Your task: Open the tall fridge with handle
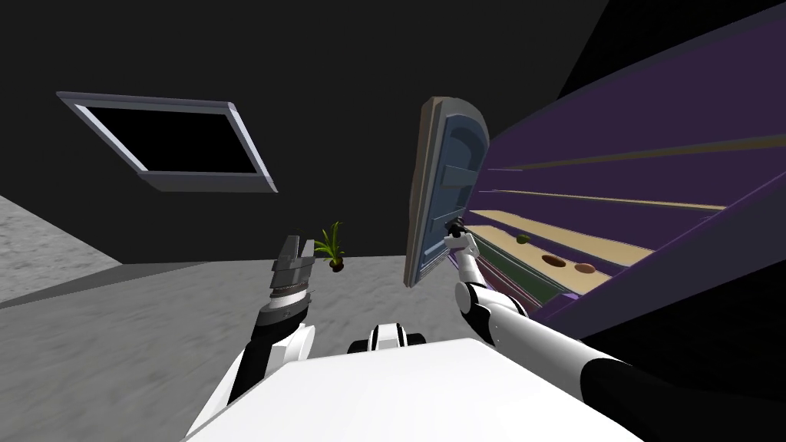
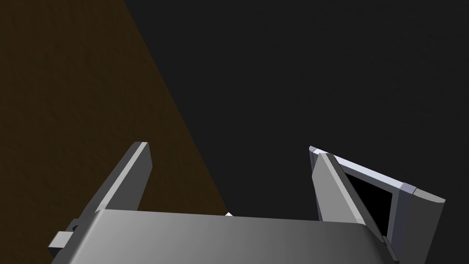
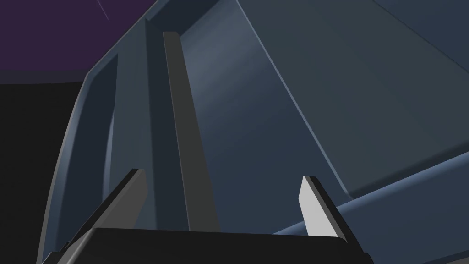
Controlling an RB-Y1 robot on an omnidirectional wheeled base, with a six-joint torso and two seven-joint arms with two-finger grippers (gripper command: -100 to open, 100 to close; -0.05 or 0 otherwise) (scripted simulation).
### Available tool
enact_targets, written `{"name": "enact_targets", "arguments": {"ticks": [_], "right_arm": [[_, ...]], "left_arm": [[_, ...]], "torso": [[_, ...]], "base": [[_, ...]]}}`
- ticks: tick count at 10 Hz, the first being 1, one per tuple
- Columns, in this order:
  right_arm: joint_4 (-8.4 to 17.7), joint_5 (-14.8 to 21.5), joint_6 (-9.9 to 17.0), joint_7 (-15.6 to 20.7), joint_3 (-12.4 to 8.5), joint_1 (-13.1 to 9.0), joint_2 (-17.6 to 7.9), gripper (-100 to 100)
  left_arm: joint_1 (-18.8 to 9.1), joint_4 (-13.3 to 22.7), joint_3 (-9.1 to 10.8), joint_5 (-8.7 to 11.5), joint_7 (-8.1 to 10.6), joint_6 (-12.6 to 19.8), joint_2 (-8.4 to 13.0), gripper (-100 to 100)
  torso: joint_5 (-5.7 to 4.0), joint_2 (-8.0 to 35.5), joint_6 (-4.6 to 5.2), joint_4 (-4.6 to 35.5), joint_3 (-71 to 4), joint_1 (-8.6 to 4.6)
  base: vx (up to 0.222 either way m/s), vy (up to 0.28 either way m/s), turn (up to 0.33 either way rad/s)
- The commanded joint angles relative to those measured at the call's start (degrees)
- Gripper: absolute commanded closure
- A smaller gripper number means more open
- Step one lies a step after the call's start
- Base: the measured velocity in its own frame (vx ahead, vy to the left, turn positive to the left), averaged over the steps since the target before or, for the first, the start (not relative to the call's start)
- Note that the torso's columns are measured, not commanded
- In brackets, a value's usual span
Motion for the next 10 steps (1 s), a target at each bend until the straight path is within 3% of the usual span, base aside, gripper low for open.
{"name": "enact_targets", "arguments": {"ticks": [1,3,10], "right_arm": [[-0.3,-0.5,3.5,-0.2,0.7,-1.2,-0.8,-100],[0.0,-0.9,7.3,-0.5,1.2,-3.5,-2.0,-100],[0.4,-1.4,16.1,-0.9,2.1,-7.9,-5.3,-100]], "left_arm": [[0.0,0.0,0.0,0.0,0.0,0.0,0.0,0],[0.0,0.0,0.0,0.0,0.0,0.0,0.0,0],[0.0,0.0,0.0,0.0,0.0,0.0,0.0,0]], "torso": [[0.0,0.0,-0.01,0.0,0.0,0.02],[-0.03,-0.1,-0.01,0.0,-0.1,-0.03],[-0.03,0.0,0.0,0.0,0.0,-0.06]], "base": [[0.011,0.085,0.007],[0.023,0.121,0.017],[0.012,0.103,0.012]]}}
